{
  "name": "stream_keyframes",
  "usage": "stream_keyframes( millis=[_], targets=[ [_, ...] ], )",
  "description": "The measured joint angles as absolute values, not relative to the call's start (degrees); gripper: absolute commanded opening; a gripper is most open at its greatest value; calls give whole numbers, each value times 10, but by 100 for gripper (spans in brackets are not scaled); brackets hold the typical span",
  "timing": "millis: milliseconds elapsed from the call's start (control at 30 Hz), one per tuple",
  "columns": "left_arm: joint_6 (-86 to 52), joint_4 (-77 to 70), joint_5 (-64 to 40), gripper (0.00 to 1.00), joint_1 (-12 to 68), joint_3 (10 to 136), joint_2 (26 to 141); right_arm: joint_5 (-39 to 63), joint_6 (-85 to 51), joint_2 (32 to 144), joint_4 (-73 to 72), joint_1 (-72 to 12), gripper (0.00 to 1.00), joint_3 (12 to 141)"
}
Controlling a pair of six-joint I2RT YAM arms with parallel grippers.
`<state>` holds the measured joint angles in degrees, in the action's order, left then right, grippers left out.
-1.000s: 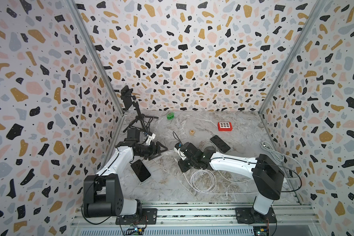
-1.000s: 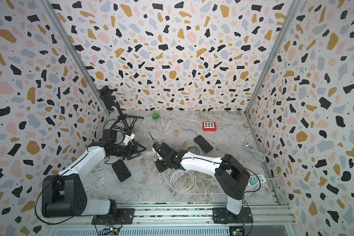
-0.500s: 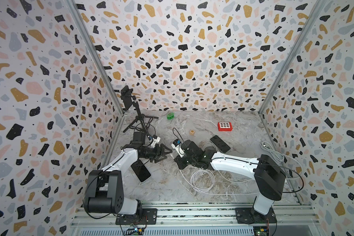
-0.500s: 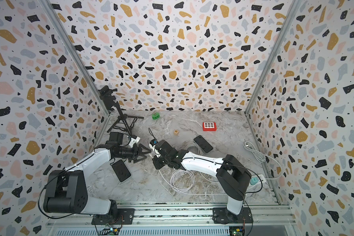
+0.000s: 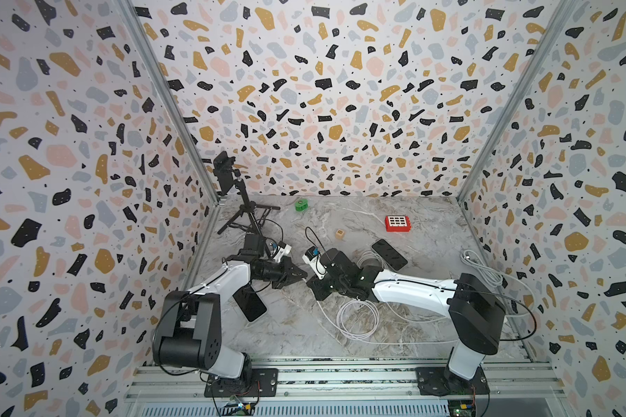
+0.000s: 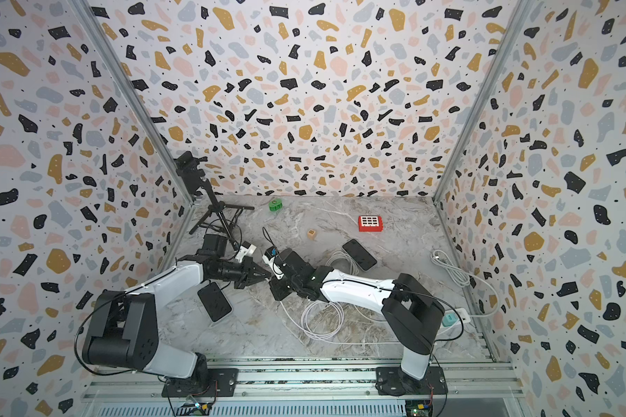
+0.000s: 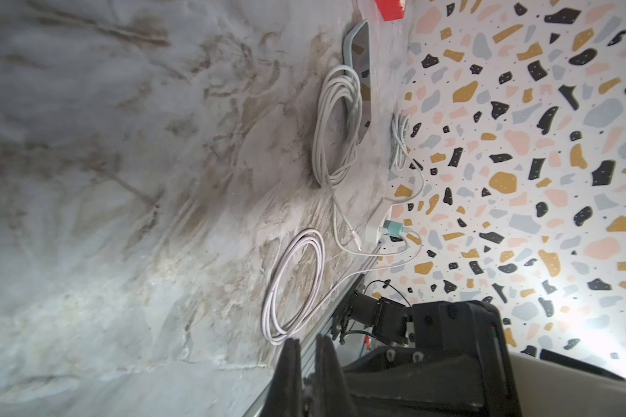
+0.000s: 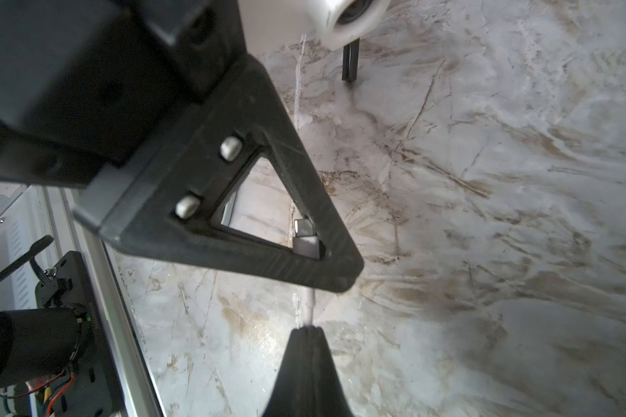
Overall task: Plug the charging cable into the phone
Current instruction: Pick up the charging cable from the center of the board.
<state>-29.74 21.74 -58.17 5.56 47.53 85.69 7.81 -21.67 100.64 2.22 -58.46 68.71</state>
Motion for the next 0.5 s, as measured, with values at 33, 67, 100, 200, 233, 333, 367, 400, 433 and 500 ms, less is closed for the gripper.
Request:
stream_keyframes(
  millis=[33, 67, 100, 200, 233, 333, 367, 400, 433, 500],
  targets=[
    [-295, 218, -587, 0, 55, 477, 859, 79, -219, 1006, 17, -585, 34, 684],
    [-292, 220, -593, 0, 55, 480, 861, 80, -220, 1006, 13, -585, 50, 681],
    [-288, 226, -599, 0, 55, 486, 862, 81, -219, 1006, 10, -585, 64, 677],
    [-270, 236, -623, 0, 56, 508, 863, 86, -220, 991, -1, -584, 74, 648],
    [-263, 237, -631, 0, 56, 515, 862, 91, -220, 980, -2, -583, 77, 633],
    [-232, 254, -651, 0, 57, 533, 858, 126, -226, 927, -17, -574, 79, 580],
    [-220, 259, -658, 0, 57, 537, 856, 145, -230, 909, -28, -568, 79, 565],
    [-207, 269, -664, 0, 57, 542, 852, 171, -238, 891, -45, -559, 79, 549],
    [-196, 274, -672, 0, 57, 544, 848, 195, -247, 877, -65, -549, 78, 536],
    [-170, 290, -688, 0, 57, 551, 840, 241, -275, 854, -132, -528, 76, 502]
  ],
)
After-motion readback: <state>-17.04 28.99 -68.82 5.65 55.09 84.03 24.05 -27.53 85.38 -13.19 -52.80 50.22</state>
